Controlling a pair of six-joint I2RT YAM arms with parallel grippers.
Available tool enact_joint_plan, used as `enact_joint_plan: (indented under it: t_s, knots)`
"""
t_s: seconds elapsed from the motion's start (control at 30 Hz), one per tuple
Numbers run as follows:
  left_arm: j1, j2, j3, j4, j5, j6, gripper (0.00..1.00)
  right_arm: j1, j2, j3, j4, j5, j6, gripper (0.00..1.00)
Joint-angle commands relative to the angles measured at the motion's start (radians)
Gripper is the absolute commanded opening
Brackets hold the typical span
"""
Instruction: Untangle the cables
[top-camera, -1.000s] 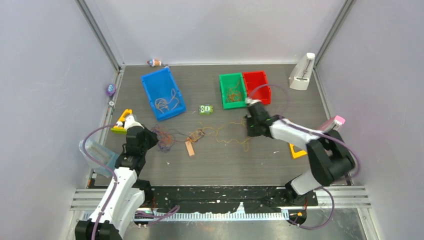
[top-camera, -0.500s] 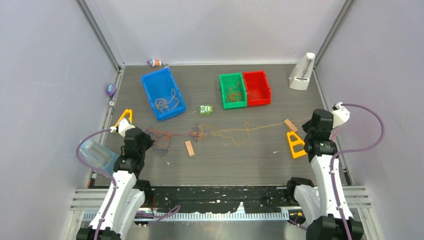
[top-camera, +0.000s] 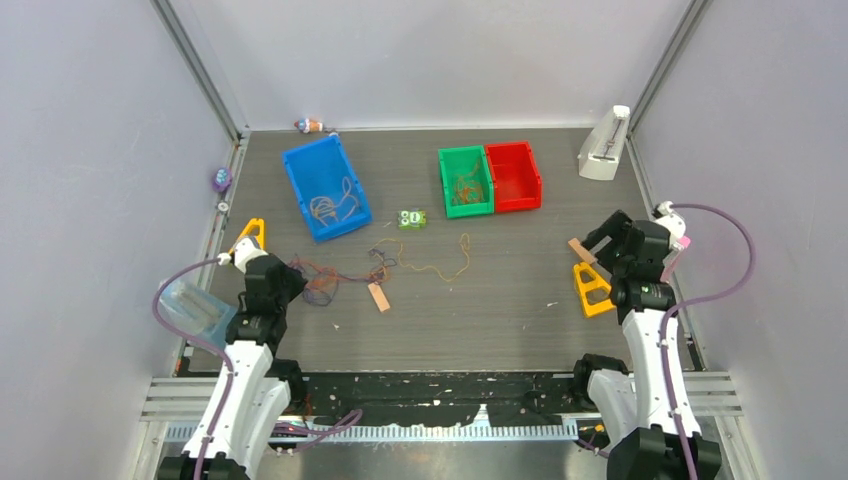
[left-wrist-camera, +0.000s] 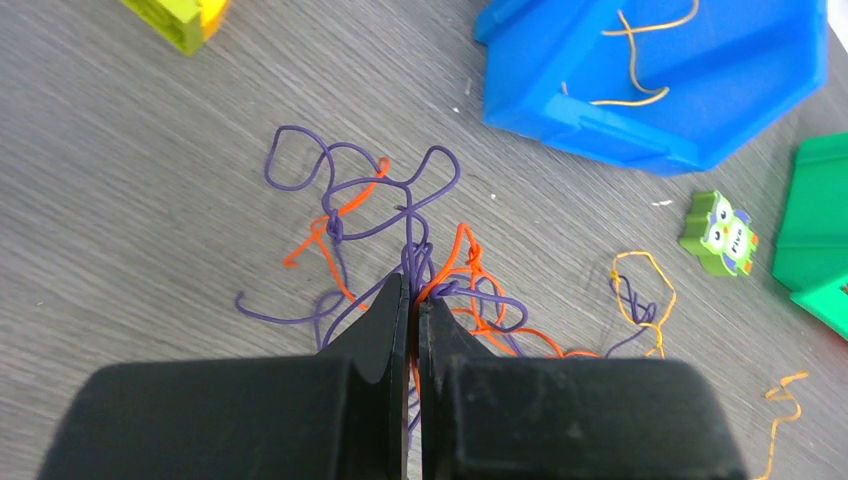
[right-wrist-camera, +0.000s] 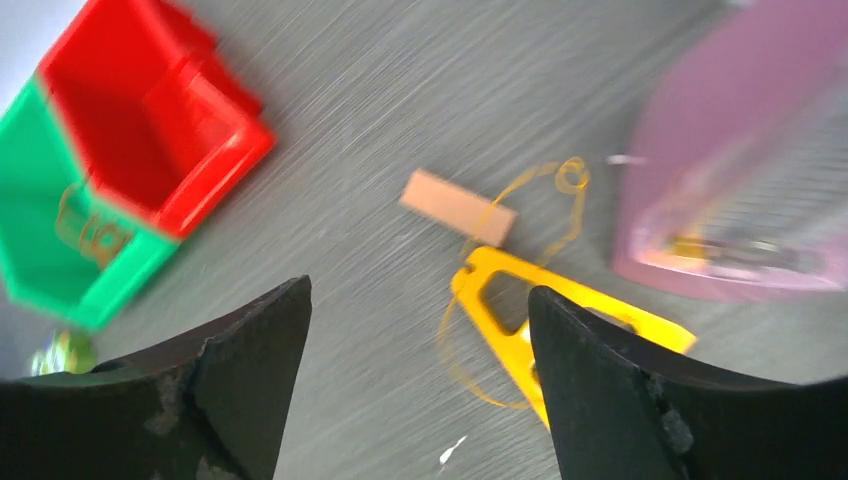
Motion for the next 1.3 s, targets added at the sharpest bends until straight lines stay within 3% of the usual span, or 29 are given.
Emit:
enact_joint_plan:
  t_s: [0.0,0.17,0.2,0.27,0.37,0.5,0.67,0.77,0.93,1.07,1.27]
  knots:
    - [-0.004,0.018,0.027,0.108,0.102,0.050,0.00,0.053,0.018,-0.003,0.108,-0.341,-0.137,0.87]
    - [-0.100,0.065,0.058,0.132,0.151,0.087,0.00,0.178,0.095,0.078,0.014,-0.239,-0.191,0.87]
    - [-0.130,0.072,0.065,0.136,0.144,0.097,0.00,0.183,0.102,0.085,-0.010,-0.219,-0.189,0.93]
    - [-0.186,0.087,0.077,0.142,0.135,0.115,0.00,0.189,0.117,0.101,-0.048,-0.116,-0.168,0.97]
    - [-0.247,0.103,0.078,0.170,0.154,0.153,0.00,0.190,0.138,0.126,-0.132,0.127,-0.085,0.95]
    - [-0.288,0.114,0.058,0.227,0.196,0.210,0.01,0.189,0.134,0.116,-0.241,0.295,0.015,0.96]
    - [-0.317,0.114,0.013,0.287,0.256,0.267,0.03,0.180,0.092,0.023,-0.121,0.222,-0.012,0.96]
    - [-0.321,0.107,-0.030,0.355,0.300,0.270,0.03,0.180,0.181,0.032,-0.067,0.164,-0.039,0.99]
    - [-0.329,0.098,-0.082,0.420,0.327,0.276,0.01,0.180,0.387,0.125,-0.045,0.204,-0.055,0.85]
    - [-0.330,0.102,-0.079,0.424,0.337,0.275,0.01,0.180,0.460,0.134,-0.013,0.237,-0.023,0.69]
    - [-0.331,0.105,-0.079,0.418,0.328,0.268,0.01,0.180,0.550,0.136,0.021,0.225,-0.011,0.62]
